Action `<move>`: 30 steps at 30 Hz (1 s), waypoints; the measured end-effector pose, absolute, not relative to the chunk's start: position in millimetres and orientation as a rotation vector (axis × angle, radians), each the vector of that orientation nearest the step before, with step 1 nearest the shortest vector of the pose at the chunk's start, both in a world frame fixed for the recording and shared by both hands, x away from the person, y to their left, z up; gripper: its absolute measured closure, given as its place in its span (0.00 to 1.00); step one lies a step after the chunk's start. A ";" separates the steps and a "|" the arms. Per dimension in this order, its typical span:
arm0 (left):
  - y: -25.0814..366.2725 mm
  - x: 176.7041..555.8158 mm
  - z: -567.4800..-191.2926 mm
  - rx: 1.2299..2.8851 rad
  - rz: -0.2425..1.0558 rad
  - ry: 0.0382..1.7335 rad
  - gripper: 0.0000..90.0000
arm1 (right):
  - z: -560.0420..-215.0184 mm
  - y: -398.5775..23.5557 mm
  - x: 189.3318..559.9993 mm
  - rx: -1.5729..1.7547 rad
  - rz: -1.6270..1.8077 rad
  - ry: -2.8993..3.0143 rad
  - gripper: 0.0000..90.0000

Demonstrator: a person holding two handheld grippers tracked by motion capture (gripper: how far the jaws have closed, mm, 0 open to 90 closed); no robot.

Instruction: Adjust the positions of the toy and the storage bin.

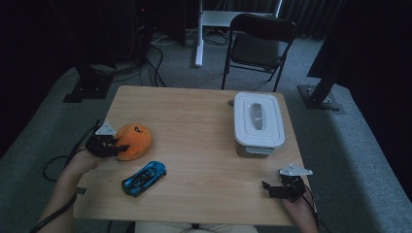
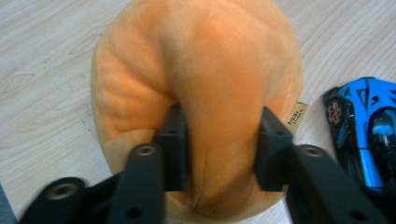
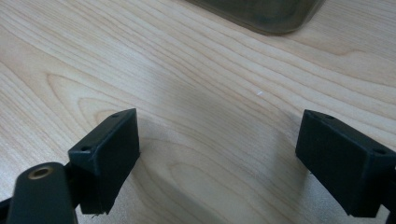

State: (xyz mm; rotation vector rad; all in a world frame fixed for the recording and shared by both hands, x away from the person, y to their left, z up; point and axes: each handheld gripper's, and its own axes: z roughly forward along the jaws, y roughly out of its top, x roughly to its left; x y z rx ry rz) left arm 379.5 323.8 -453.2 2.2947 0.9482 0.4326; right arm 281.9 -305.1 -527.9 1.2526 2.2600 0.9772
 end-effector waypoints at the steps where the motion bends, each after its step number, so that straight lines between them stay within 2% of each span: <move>1: 323.9 378.7 -452.9 2.291 0.443 0.960 0.59 | -527.9 -305.2 281.9 1.253 0.978 2.261 0.14; 3: 326.3 378.3 -452.0 2.262 0.425 0.996 0.47 | -527.8 -305.4 281.9 1.255 0.978 2.260 0.14; 5: 329.3 377.0 -450.9 2.240 0.414 1.012 0.40 | -527.8 -305.6 281.5 1.256 0.979 2.260 0.14; 6: 329.9 376.0 -450.5 2.232 0.435 1.020 0.34 | -527.8 -305.6 281.5 1.257 0.980 2.259 0.14; 10: 332.5 374.4 -447.3 2.187 0.425 1.058 0.31 | -527.8 -305.8 280.8 1.257 0.978 2.258 0.14; 12: 331.9 373.3 -445.5 2.186 0.420 1.057 0.23 | -527.8 -306.5 280.1 1.261 0.979 2.257 0.14; 15: 328.8 371.8 -441.5 2.192 0.436 1.059 0.20 | -527.5 -308.9 279.4 1.275 0.994 2.252 0.15; 17: 325.5 370.2 -436.5 2.187 0.439 1.076 0.13 | -527.3 -312.3 279.3 1.305 1.025 2.240 0.15; 22: 313.8 366.5 -421.5 2.139 0.434 1.059 0.11 | -526.2 -319.5 274.0 1.332 1.069 2.186 0.15; 25: 304.0 368.5 -415.2 2.130 0.412 1.057 0.01 | -524.7 -326.3 272.9 1.347 1.093 2.138 0.15; 30: 284.5 371.6 -411.0 2.089 0.433 1.017 0.01 | -520.5 -329.8 273.5 1.342 1.059 2.091 0.15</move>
